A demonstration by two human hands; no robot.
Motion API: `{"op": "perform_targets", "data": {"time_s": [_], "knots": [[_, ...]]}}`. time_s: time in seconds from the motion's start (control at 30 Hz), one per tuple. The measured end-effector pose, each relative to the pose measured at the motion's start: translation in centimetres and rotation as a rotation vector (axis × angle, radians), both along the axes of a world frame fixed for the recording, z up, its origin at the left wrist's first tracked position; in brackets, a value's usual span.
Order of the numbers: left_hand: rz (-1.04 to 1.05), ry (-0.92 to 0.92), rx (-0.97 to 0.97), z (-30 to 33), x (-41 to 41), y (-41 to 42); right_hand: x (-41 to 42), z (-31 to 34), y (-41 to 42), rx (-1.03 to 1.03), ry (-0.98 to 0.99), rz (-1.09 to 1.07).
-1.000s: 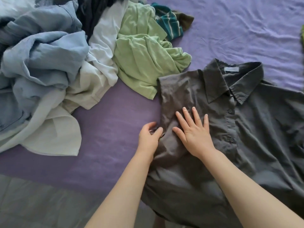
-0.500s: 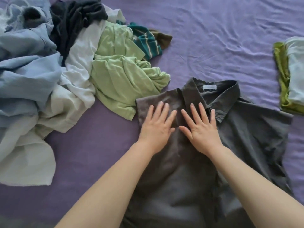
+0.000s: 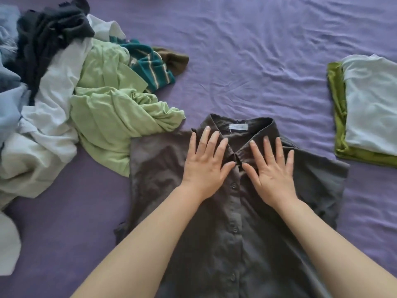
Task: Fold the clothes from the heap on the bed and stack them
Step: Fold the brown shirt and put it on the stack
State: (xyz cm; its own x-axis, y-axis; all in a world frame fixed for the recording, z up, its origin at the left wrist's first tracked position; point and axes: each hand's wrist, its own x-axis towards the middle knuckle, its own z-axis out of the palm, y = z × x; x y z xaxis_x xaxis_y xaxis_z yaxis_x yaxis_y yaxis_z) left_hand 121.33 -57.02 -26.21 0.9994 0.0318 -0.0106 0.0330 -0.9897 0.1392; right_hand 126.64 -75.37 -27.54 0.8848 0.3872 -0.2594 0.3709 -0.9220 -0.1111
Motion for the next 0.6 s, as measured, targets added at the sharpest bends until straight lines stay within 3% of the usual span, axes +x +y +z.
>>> {"op": "perform_targets", "data": {"time_s": [0.1,0.33,0.4,0.47,0.53,0.6], "knots": [[0.064,0.275,0.018,-2.2,1.5,-0.4,2.3,-1.1,0.1,-0.021,0.048,-0.072],[0.108,0.392,0.029,-3.2,3.2,-0.6,3.2,-1.5,0.2,-0.106,0.035,0.014],[0.138,0.349,0.031,-2.1,3.2,-1.3,3.1,-0.4,-0.6,-0.042,-0.005,0.054],[0.164,0.185,-0.001,-1.0,3.7,-2.7,2.9,0.5,-2.4,0.047,-0.090,0.066],[0.166,0.021,-0.116,0.0,5.2,-4.7,3.4,1.0,-4.5,0.115,-0.154,0.013],[0.184,-0.028,-0.268,0.9,7.7,-6.9,4.6,1.1,-6.4,0.128,-0.209,-0.053]]}}
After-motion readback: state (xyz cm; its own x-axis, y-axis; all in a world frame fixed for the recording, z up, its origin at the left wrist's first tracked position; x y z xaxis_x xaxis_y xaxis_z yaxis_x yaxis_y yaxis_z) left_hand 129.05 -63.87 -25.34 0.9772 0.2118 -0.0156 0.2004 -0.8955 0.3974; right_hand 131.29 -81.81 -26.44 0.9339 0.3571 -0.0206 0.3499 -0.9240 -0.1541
